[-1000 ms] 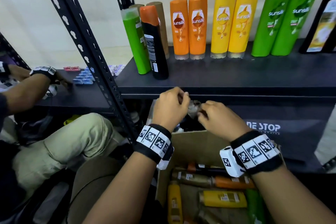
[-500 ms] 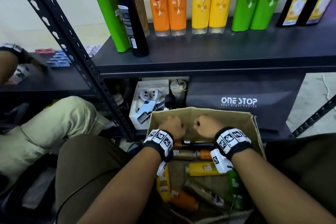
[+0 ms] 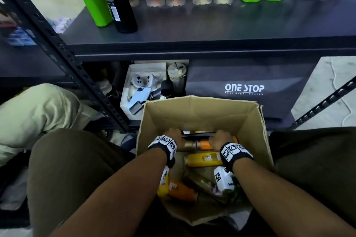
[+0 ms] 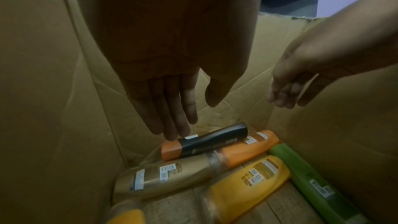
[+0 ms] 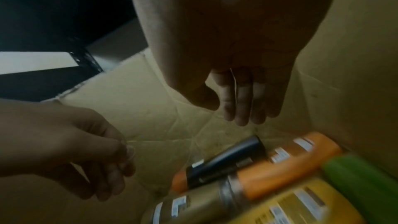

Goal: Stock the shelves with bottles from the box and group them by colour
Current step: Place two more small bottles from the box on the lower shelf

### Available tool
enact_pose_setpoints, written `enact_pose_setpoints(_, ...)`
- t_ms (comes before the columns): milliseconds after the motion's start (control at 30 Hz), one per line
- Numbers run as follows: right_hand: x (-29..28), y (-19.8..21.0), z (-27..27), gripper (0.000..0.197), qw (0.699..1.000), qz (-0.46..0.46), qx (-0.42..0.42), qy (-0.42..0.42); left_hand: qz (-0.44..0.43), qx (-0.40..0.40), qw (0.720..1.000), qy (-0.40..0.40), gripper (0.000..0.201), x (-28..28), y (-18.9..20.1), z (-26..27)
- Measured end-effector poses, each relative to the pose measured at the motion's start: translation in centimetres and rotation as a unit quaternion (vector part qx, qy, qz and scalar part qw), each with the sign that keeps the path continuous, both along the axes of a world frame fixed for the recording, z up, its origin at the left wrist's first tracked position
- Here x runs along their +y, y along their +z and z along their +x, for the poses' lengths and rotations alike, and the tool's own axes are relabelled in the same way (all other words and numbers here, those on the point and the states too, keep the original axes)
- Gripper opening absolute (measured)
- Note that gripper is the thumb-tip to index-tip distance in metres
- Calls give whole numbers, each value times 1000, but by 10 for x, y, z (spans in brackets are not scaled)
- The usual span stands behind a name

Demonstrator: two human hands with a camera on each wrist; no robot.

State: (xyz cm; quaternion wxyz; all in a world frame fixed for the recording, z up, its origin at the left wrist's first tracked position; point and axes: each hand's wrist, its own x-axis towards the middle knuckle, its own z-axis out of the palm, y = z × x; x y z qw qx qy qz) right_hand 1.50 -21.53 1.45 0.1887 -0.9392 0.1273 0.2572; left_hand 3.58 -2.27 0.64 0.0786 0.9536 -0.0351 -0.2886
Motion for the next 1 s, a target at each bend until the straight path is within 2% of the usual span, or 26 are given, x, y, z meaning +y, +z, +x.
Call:
enact_pose_setpoints(233, -14, -51, -10, 47, 988, -14, 105, -110, 7, 13, 999, 41, 28, -16, -41, 21)
enact_pose_setpoints(300, -19, -66, -6, 58, 980, 3, 130, -149, 30, 17, 999, 22, 30, -16, -60, 29)
enact_pose_setpoints(400, -24, -84, 1, 58, 977, 59, 135, -154, 37, 19, 999, 20, 44, -8, -88, 41)
enact_pose_setpoints(500, -29, -104, 2, 59, 973, 55, 153, -162, 40, 23, 998, 35, 60, -1, -105, 51)
enact_pose_setpoints(600, -27, -116, -1, 85, 951, 41, 196, -235, 13, 51, 997, 55, 62, -2, -113, 57)
enact_pose_setpoints(633, -28, -122, -1, 89, 947, 34, 210, -240, -3, 54, 997, 62, 64, -3, -115, 57)
enact_pose_setpoints(767, -41, -131, -1, 87, 950, 26, 232, -209, -84, 87, 983, 136, 79, -4, -123, 55)
enact_pose_setpoints(867, -48, -132, -15, 94, 957, -28, 223, -181, -94, 80, 978, 169, 77, -3, -126, 49)
enact_pose_setpoints(1000, -53, -136, -31, 80, 959, -71, 214, -170, -110, 87, 978, 152, 85, -7, -128, 41)
